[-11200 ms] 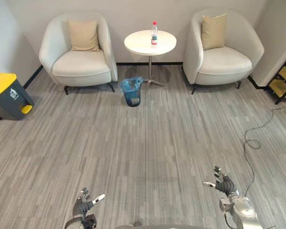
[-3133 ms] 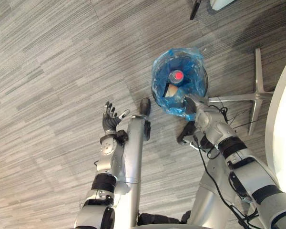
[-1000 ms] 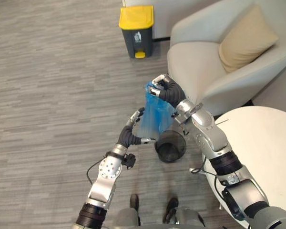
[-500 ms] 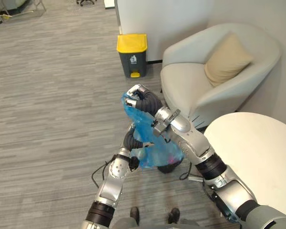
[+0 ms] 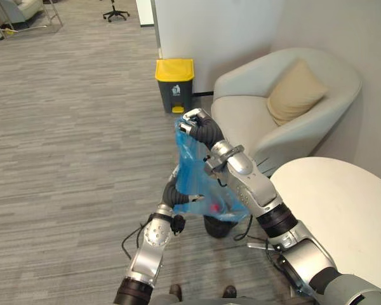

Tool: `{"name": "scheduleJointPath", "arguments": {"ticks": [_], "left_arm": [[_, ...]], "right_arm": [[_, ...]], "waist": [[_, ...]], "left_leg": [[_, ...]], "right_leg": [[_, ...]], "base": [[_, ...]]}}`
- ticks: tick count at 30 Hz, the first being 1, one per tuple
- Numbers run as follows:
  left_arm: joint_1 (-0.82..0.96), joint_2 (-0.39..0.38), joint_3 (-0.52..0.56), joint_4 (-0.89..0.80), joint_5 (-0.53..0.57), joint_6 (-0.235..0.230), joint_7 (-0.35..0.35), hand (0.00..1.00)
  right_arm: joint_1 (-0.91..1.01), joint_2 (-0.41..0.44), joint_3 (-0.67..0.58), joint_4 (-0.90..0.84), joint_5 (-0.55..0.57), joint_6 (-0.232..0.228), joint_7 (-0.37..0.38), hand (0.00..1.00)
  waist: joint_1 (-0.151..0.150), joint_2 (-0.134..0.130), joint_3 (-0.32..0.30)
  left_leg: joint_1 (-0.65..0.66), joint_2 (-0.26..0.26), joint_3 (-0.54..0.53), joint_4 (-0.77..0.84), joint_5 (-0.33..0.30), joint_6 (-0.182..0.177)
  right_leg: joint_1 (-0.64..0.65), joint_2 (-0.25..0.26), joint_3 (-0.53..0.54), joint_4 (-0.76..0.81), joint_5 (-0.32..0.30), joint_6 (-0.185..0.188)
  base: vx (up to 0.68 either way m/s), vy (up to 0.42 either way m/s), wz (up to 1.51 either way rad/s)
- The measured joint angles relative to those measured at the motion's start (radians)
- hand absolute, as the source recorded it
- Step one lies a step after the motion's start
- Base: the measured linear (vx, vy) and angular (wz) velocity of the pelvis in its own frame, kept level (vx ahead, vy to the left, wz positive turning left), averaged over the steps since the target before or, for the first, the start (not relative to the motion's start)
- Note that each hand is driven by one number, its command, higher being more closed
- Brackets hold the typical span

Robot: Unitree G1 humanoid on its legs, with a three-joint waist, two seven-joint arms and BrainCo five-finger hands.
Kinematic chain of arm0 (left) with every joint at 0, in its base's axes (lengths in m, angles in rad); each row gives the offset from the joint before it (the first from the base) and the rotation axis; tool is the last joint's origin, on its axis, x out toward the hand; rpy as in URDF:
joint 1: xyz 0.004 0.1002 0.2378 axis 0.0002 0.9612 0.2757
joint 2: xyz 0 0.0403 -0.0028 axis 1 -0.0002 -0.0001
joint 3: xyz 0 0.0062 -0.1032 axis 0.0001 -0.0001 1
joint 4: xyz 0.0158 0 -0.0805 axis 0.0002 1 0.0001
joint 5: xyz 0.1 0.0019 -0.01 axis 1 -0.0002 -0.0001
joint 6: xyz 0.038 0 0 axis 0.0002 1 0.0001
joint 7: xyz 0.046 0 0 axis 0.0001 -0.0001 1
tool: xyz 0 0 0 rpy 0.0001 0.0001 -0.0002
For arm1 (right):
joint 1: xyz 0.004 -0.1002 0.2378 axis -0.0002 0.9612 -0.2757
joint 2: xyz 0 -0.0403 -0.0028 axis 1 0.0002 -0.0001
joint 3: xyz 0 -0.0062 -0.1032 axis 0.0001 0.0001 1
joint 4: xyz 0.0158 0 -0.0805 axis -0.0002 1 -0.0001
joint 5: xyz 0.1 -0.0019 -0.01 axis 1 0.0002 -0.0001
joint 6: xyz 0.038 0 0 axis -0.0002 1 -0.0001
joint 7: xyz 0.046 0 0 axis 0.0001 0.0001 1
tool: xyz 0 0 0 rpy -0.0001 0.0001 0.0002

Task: Gather rubbish on tea table into small bin, then transfer packed bag to large trash can.

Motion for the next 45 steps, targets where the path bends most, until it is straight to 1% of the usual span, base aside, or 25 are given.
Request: {"name": "scheduleJointPath", "arguments": {"ticks": [3,6,10,15,18,21,22,26,29,31,33,36,37,39,43,45], "left_arm": [[0.004,0.01,0.002,-0.029,-0.006,-0.017,0.003,0.0],[0.011,0.024,0.009,-0.046,-0.02,-0.026,0.019,0.0],[0.041,0.026,0.021,-0.047,-0.035,-0.026,0.037,0.0],[0.044,0.023,0.032,-0.046,-0.058,-0.025,0.07,0.0],[0.04,0.023,0.048,-0.025,-0.076,-0.025,0.081,0.0],[0.013,0.025,0.048,0.055,-0.09,-0.02,0.068,0.0],[0.001,0.027,0.047,0.082,-0.092,-0.018,0.058,0.0],[-0.094,0.028,0.041,0.204,-0.092,-0.005,0.057,0.0],[-0.148,0.042,0.033,0.271,-0.09,0.001,0.057,0.0],[-0.191,0.061,0.014,0.357,-0.076,0.003,0.056,0.0],[-0.228,0.079,0.007,0.408,-0.051,0.004,0.046,0.0],[-0.26,0.09,-0.003,0.446,-0.031,0.006,0.04,0.0],[-0.264,0.087,-0.004,0.449,-0.03,0.012,0.041,1.0],[-0.265,0.085,-0.008,0.45,-0.03,0.019,0.041,1.0],[-0.284,0.085,-0.078,0.478,-0.031,0.027,0.036,1.0],[-0.29,0.083,-0.107,0.48,-0.031,0.027,0.02,1.0]], "right_arm": [[0.0,-0.019,0.0,0.001,0.006,-0.001,-0.008,1.0],[0.0,-0.022,0.0,0.002,0.011,-0.005,-0.018,1.0],[0.0,-0.025,0.0,0.002,0.038,-0.007,-0.019,1.0],[0.0,-0.033,0.002,0.002,0.061,-0.011,-0.018,1.0],[0.001,-0.045,0.015,0.001,0.108,-0.014,-0.001,1.0],[0.001,-0.057,0.035,-0.009,0.164,-0.014,0.04,1.0],[0.001,-0.061,0.054,-0.023,0.167,-0.015,0.049,1.0],[0.001,-0.064,0.151,-0.123,0.219,-0.018,0.107,1.0],[0.001,-0.06,0.206,-0.167,0.257,-0.018,0.137,1.0],[0.0,-0.064,0.266,-0.194,0.297,-0.017,0.156,1.0],[0.0,-0.077,0.328,-0.203,0.341,-0.007,0.163,1.0],[0.0,-0.083,0.378,-0.205,0.376,-0.001,0.164,1.0],[0.0,-0.086,0.396,-0.205,0.394,0.0,0.163,1.0],[0.0,-0.086,0.414,-0.205,0.403,0.001,0.157,1.0],[-0.031,-0.086,0.438,-0.193,0.403,0.003,0.133,1.0],[-0.066,-0.084,0.455,-0.164,0.402,0.004,0.131,1.0]], "waist": [[0.018,0.0,0.0],[0.018,-0.002,-0.001],[0.019,-0.01,-0.006],[0.019,-0.012,-0.007],[0.018,-0.018,-0.011],[0.018,-0.027,-0.017],[0.017,-0.03,-0.019],[0.013,-0.04,-0.025],[0.007,-0.049,-0.031],[-0.012,-0.059,-0.039],[-0.015,-0.069,-0.046],[-0.02,-0.074,-0.05],[-0.031,-0.074,-0.05],[-0.034,-0.073,-0.05],[-0.034,-0.071,-0.05],[-0.034,-0.067,-0.052]], "left_leg": [[0.002,0.0,0.002,-0.002,0.0,0.0],[0.003,0.0,0.003,-0.003,0.0,0.0],[0.001,0.0,0.003,-0.003,0.0,0.0],[0.0,-0.001,0.004,-0.003,0.0,0.0],[0.001,-0.001,0.008,-0.003,0.0,0.0],[0.002,0.0,0.014,-0.003,0.0,0.0],[0.003,0.0,0.017,-0.003,-0.001,0.0],[0.004,-0.001,0.032,-0.004,-0.001,-0.001],[0.004,0.001,0.041,-0.004,-0.001,-0.001],[0.004,0.002,0.043,-0.004,-0.002,-0.002],[0.001,0.006,0.058,-0.004,-0.01,-0.012],[-0.006,0.009,0.062,-0.004,-0.01,-0.012],[-0.006,0.009,0.063,-0.004,-0.01,-0.012],[-0.007,0.011,0.066,-0.003,-0.01,-0.013],[-0.007,0.017,0.07,0.0,-0.011,-0.014],[-0.007,0.019,0.071,0.001,-0.011,-0.014]], "right_leg": [[0.0,0.0,0.005,0.0,0.001,0.002],[0.0,0.0,0.006,-0.001,0.001,0.002],[0.001,0.001,0.007,-0.008,0.002,0.003],[0.003,0.001,0.007,-0.014,0.005,0.004],[0.003,0.002,0.01,-0.015,0.006,0.004],[0.003,0.002,0.014,-0.016,0.007,0.005],[0.003,0.003,0.017,-0.019,0.01,0.004],[0.002,0.004,0.03,-0.031,0.02,0.004],[-0.003,0.006,0.041,-0.031,0.021,0.002],[-0.005,0.007,0.046,-0.033,0.022,0.001],[-0.017,0.013,0.068,-0.033,0.026,0.001],[-0.025,0.017,0.074,-0.038,0.034,-0.006],[-0.024,0.018,0.075,-0.041,0.036,-0.007],[-0.024,0.021,0.078,-0.045,0.039,-0.009],[-0.026,0.028,0.084,-0.048,0.041,-0.011],[-0.027,0.031,0.086,-0.048,0.042,-0.012]], "base": [[-0.01,0.012,-0.03],[0.0,0.0,0.0],[0.0,0.0,0.0],[0.0,0.0,0.0],[0.0,0.0,0.0],[0.0,0.001,-0.03],[0.01,0.007,-0.08],[0.0,0.023,-0.1],[0.0,0.018,-0.1],[0.0,0.012,-0.09],[0.0,0.013,-0.23],[0.0,0.005,-0.11],[0.01,0.006,-0.04],[0.01,0.005,-0.05],[0.02,0.003,-0.05],[0.02,0.007,-0.04]]}}
